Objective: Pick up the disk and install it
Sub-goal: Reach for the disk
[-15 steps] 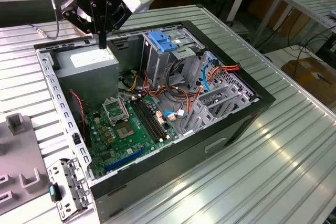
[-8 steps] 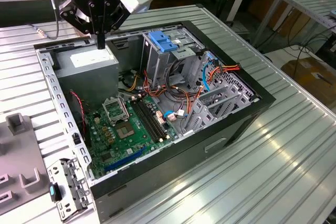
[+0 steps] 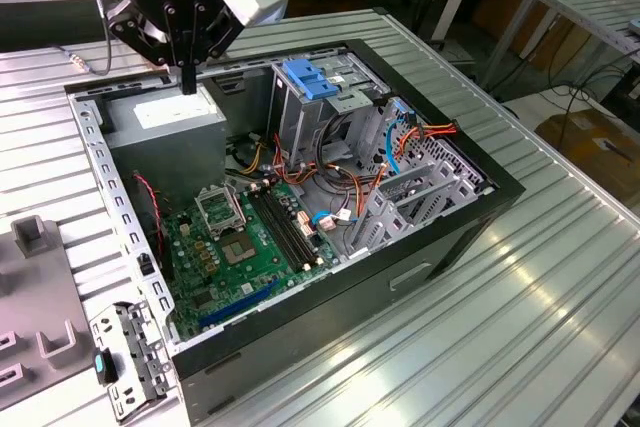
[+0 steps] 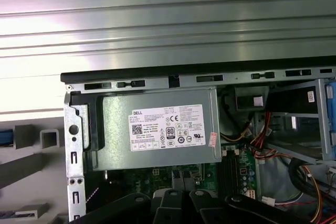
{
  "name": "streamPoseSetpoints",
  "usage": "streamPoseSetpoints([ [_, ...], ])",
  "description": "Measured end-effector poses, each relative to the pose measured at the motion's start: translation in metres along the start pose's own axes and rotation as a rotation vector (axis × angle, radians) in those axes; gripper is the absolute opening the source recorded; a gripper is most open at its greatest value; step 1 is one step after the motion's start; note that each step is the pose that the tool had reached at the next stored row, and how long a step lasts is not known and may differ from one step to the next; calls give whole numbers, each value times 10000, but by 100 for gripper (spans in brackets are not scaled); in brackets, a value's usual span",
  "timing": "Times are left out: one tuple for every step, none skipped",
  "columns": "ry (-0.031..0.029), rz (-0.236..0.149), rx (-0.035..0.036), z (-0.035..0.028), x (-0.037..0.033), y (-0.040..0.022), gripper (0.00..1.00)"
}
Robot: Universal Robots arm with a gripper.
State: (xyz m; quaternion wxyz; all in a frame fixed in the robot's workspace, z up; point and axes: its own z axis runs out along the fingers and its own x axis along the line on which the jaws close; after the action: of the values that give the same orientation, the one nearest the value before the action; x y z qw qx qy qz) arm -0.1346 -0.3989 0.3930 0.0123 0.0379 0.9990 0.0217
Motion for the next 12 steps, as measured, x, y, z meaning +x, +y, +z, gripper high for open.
streamPoseSetpoints([
  [0, 0, 0, 0, 6, 0, 11],
  [2, 0, 0, 0, 13, -1, 11],
  [2, 0, 1, 0, 20, -1, 11],
  [2, 0, 1, 0, 26, -2, 11],
  [3, 0, 1, 0, 32, -2, 11],
  [4, 0, 1, 0, 40, -3, 11],
  [4, 0, 1, 0, 53, -4, 11],
  [6, 0, 1, 0, 75, -6, 11],
  [7, -1, 1, 0, 86, -7, 11],
  [7, 0, 1, 0, 96, -7, 11],
  [8, 0, 1, -1, 104, -8, 11],
  [8, 0, 1, 0, 118, -9, 11],
])
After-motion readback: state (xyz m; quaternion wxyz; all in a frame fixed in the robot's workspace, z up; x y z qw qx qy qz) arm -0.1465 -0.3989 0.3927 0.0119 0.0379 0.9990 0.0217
